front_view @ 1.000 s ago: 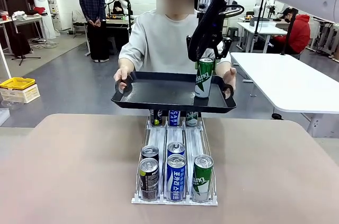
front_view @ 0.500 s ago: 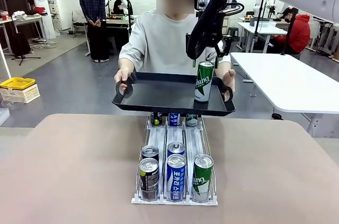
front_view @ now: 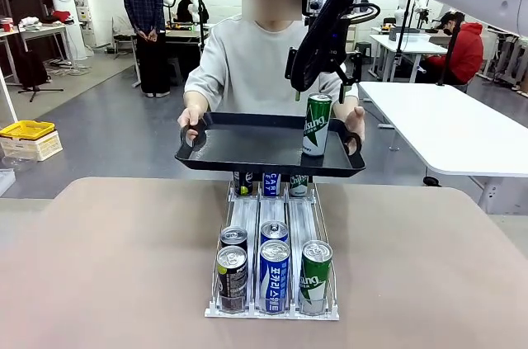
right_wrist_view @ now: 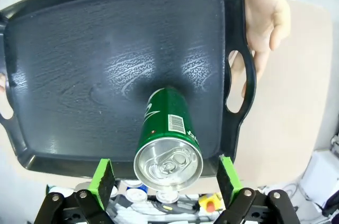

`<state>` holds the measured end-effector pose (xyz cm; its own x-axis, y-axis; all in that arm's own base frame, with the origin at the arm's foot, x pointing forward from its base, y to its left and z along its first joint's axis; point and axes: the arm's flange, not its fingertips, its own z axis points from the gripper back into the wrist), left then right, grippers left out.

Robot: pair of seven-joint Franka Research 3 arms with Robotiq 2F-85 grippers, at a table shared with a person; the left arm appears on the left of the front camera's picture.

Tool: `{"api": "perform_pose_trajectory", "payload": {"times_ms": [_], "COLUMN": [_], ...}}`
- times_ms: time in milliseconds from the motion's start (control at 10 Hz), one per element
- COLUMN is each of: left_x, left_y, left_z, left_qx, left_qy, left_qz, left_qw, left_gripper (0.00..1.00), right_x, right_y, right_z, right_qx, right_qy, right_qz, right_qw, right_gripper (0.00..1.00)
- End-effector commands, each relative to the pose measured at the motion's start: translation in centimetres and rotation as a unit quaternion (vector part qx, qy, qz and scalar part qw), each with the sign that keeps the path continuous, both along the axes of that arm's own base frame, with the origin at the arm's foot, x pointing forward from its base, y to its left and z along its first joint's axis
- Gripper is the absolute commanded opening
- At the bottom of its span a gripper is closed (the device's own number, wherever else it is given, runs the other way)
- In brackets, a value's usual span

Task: Retrieve and hand over the desired beverage to the person.
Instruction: Place the picked can on the Handle tray extended by the person.

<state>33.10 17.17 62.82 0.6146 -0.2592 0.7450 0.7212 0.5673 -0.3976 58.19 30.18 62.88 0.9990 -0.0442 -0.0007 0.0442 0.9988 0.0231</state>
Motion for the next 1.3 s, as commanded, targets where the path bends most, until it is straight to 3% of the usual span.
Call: {"api": "perform_pose_trajectory", "payload": {"times_ms": [0, 200, 300, 500, 800, 1200], "left_x": [0.0, 0.0, 0.0, 0.0, 0.0, 0.0], "left_y": [0.1, 0.1, 0.1, 0.1, 0.1, 0.1], "left_z": [0.1, 0.1, 0.1, 0.1, 0.1, 0.1], "left_qx": [-0.006, -0.006, -0.006, -0.006, -0.006, -0.006], "left_qy": [-0.011, -0.011, -0.011, -0.011, -0.011, -0.011], "left_qz": [-0.007, -0.007, -0.007, -0.007, -0.007, -0.007], "left_qw": [1.000, 1.000, 1.000, 1.000, 1.000, 1.000], "left_gripper": [1.00, 1.00, 1.00, 1.00, 1.00, 1.00], "right_x": [-0.4, -6.1, -9.2, -15.0, -19.5, -19.6], "right_y": [0.1, -1.1, -2.2, -5.2, -8.3, -8.9], "right_z": [2.2, 7.6, 9.7, 11.3, 7.8, 3.8], "right_qx": [0.019, 0.040, 0.053, 0.048, 0.061, 0.058], "right_qy": [0.004, -0.039, -0.040, -0.054, -0.045, -0.016], "right_qz": [0.014, 0.023, 0.026, 0.014, 0.008, 0.009], "right_qw": [1.000, 0.998, 0.997, 0.997, 0.997, 0.998], "right_gripper": [1.00, 1.00, 1.00, 1.00, 1.00, 1.00]}}
